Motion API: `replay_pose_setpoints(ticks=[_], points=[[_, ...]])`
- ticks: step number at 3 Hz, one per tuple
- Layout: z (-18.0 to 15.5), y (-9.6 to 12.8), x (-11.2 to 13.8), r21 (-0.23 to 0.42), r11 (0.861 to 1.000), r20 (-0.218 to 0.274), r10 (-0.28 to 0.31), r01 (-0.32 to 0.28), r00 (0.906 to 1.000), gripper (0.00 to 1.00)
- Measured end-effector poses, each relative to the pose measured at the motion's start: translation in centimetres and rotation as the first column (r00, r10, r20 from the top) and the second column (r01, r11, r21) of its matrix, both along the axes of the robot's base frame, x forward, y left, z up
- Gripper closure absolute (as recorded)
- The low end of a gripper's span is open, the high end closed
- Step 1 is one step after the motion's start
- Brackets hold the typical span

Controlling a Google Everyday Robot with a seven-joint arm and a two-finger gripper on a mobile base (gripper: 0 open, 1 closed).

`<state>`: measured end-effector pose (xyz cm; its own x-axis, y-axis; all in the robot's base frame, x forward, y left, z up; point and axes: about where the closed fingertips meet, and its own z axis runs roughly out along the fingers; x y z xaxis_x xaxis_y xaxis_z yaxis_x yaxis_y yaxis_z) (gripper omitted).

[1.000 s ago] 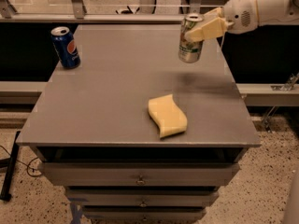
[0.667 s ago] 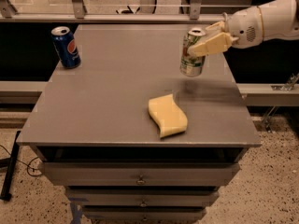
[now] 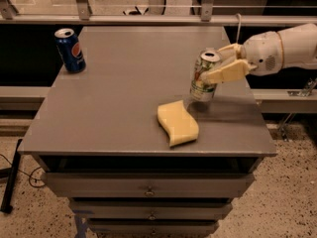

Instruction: Move 7up can near sponge

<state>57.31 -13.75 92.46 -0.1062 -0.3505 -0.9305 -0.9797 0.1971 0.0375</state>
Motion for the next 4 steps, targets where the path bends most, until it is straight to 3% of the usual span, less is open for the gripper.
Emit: replay_pose_setpoints(ticks=[1,2,4], points=[[-0.5,0.5,-1.8,0.023,0.999,0.033,0.033,-0.033,0.9989,1.0],[-0.8,1.6,-3.4,0.029,0.995,0.068,0.097,-0.099,0.9929,0.82],[-1.7,2.5,-5.3,0.01,0.985,0.085,0.17,-0.171,0.9819,0.36]])
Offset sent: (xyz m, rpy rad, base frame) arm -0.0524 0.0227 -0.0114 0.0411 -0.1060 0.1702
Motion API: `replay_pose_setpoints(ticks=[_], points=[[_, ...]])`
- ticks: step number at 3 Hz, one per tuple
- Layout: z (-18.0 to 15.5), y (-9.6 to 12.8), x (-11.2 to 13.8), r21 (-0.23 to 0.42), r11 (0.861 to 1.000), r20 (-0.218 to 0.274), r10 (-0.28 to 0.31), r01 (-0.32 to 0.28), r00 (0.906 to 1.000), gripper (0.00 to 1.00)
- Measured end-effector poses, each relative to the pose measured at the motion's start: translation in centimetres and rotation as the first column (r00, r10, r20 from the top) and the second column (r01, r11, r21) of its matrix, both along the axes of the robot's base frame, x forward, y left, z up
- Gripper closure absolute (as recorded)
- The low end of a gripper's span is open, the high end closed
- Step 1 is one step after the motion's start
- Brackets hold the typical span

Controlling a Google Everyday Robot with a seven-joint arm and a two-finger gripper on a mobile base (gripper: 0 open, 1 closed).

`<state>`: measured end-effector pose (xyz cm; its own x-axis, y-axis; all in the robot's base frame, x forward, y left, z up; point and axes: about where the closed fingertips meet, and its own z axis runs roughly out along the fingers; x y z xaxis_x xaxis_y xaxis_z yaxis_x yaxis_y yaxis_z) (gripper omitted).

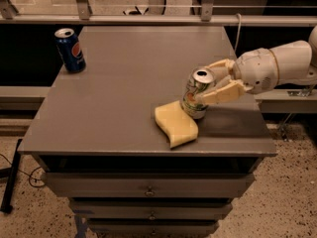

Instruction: Move 7up can near sponge

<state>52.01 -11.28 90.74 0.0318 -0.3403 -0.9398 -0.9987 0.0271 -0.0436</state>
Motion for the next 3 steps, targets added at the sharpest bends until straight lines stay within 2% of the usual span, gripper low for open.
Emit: replay_pose_setpoints(ticks=[1,2,3], points=[[-0.33,0.06,-0.48,-0.006,1.0,0.0,0.012,-0.012,0.9999,0.12],[-0.58,-0.02,-0.75,-0.011,1.0,-0.002,0.015,-0.015,0.9999,0.0],[-0.64,-0.03,-0.84,-0.013,1.0,-0.004,0.015,-0.015,0.9999,0.0]])
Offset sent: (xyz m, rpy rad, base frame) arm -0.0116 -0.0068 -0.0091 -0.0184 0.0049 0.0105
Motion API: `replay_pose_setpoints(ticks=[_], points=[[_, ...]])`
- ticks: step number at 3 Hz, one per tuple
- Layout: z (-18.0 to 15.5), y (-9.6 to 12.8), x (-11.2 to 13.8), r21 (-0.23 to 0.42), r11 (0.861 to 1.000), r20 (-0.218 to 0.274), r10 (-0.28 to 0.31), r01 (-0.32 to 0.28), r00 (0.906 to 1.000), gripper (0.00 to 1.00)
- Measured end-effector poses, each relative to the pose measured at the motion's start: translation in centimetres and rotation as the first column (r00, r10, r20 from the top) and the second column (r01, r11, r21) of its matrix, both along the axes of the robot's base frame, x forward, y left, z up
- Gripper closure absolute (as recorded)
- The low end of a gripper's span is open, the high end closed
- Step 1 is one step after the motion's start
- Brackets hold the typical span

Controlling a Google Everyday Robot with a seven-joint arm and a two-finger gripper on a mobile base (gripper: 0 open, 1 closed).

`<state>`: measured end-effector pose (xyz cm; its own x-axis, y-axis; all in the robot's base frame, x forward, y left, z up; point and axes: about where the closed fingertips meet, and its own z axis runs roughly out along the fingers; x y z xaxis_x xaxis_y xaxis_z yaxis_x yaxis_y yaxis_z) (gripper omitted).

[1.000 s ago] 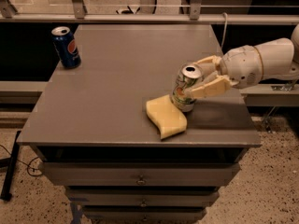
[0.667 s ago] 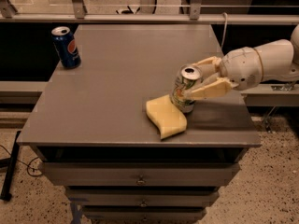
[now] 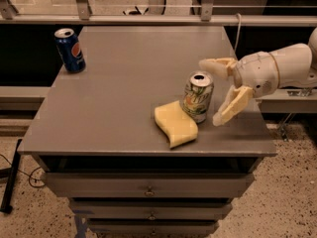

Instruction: Move 7up can near sponge

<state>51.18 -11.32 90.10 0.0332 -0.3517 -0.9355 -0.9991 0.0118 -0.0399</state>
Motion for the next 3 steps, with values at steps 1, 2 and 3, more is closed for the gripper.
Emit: replay_pose_setpoints(ticks=[1,2,3], points=[[-0.1,-1.6,0.3,-0.009,0.999,-0.014,-0.046,0.046,0.9989,0.0],[0.3,-6.6,1.6,-0.029,0.984,-0.011,-0.176,0.175,0.9844,0.0],[0.4,-7.0,1.7,-0.031,0.982,-0.008,-0.186,0.186,0.9825,0.0]])
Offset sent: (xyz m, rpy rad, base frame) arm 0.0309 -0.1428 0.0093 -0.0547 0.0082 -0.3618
